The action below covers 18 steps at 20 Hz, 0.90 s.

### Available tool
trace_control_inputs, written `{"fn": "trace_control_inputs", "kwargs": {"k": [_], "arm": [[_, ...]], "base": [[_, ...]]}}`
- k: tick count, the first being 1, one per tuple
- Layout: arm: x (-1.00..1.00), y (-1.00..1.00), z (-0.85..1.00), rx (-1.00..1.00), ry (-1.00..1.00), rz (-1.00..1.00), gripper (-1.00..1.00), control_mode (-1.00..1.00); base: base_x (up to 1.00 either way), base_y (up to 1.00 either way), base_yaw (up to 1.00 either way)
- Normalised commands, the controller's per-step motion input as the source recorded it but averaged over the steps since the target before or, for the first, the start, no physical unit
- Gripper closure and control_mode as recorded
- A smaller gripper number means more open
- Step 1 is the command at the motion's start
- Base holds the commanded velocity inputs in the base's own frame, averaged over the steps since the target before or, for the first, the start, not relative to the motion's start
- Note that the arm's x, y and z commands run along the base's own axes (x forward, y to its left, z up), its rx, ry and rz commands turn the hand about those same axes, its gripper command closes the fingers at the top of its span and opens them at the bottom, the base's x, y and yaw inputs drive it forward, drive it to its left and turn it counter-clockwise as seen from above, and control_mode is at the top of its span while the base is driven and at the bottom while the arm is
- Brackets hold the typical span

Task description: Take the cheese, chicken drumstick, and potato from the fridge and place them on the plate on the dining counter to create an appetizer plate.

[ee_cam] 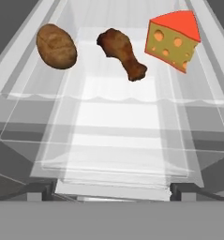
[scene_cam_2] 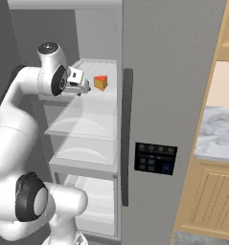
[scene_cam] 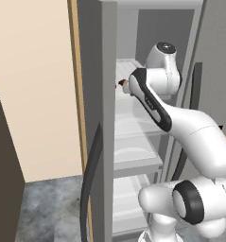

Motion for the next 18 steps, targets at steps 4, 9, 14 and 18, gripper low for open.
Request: {"fn": "trace_control_inputs", "kwargs": {"k": [4,9,14,18], "arm": [[0.49,0.00,-0.04,0.00,0.00,0.00,-1.00,-1.00],[0.41,0.00,-0.10,0.00,0.00,0.00,-1.00,-1.00],[0.30,-0.07,-0.18,0.00,0.00,0.00,-1.00,-1.00],[0.32,-0.13,-0.16,0.00,0.00,0.00,-1.00,-1.00]], "base": [[0.00,0.00,0.00],[0.00,0.00,0.00],[0.00,0.00,0.00],[0.00,0.00,0.00]]}}
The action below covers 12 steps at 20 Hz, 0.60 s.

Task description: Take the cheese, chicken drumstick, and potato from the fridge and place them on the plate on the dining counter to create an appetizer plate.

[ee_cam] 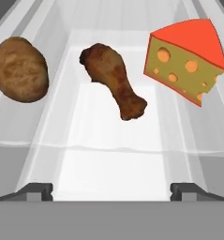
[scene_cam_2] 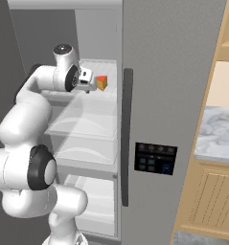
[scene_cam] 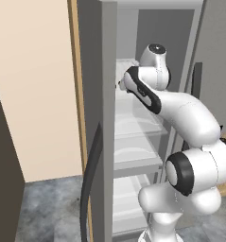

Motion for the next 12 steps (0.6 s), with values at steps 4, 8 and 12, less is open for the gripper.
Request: {"fn": "trace_control_inputs", "kwargs": {"k": [4,8,12], "arm": [[0.28,-0.17,-0.04,0.00,0.00,0.00,-1.00,-1.00],[0.40,-0.01,-0.04,0.00,0.00,0.00,-1.00,-1.00],[0.39,0.00,-0.09,0.00,0.01,0.00,-1.00,-1.00]], "base": [[0.00,0.00,0.00],[0.00,0.00,0.00],[0.00,0.00,0.00]]}}
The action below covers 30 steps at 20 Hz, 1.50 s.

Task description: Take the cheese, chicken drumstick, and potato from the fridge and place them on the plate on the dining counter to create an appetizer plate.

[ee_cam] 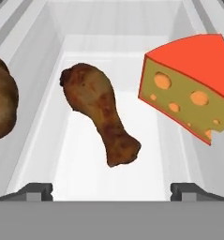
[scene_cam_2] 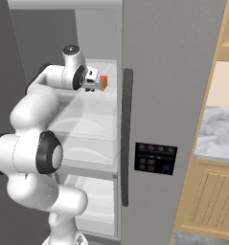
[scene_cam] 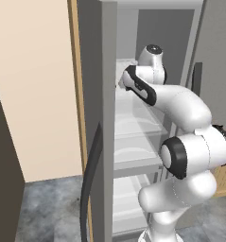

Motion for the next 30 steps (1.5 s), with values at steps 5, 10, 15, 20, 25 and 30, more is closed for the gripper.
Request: {"fn": "trace_control_inputs", "kwargs": {"k": [5,10,15,20,25,30], "arm": [[0.35,0.00,-0.28,0.00,0.01,0.02,-1.00,-1.00],[0.37,0.00,-0.35,0.00,0.00,0.05,-1.00,-1.00],[0.48,0.00,-0.30,0.00,0.00,0.07,-1.00,-1.00],[0.44,0.00,-0.32,0.00,0.00,0.06,-1.00,-1.00],[0.11,0.08,-0.60,-0.03,0.00,0.06,-1.00,-1.00],[-0.04,0.34,-0.78,-0.11,0.00,0.04,1.00,-1.00]], "base": [[0.00,0.00,0.00],[0.00,0.00,0.00],[0.00,0.00,0.00],[0.00,0.00,0.00],[0.00,0.00,0.00],[0.00,0.00,0.00]]}}
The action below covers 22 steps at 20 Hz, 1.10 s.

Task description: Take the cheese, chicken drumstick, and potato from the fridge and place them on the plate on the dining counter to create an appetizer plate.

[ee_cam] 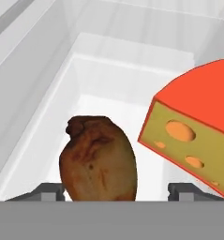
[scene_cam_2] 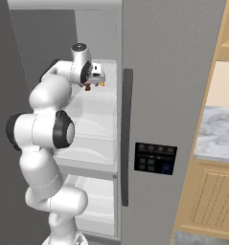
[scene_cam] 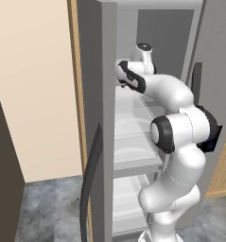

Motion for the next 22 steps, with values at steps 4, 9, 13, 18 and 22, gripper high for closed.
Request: {"fn": "trace_control_inputs", "kwargs": {"k": [4,9,13,18,22], "arm": [[-0.03,0.33,-0.59,-0.09,0.00,0.00,1.00,-1.00],[0.00,0.00,-0.22,0.00,0.00,0.00,1.00,-1.00],[-0.03,-0.13,-0.22,0.00,0.00,0.00,1.00,-1.00],[-0.58,-0.33,-0.26,0.00,0.00,0.00,1.00,-1.00],[-0.98,-0.09,-0.10,0.00,-0.04,0.00,1.00,-1.00]], "base": [[0.00,0.00,0.00],[0.00,0.00,0.00],[0.00,0.00,0.00],[0.00,0.00,0.00],[0.00,0.00,0.00]]}}
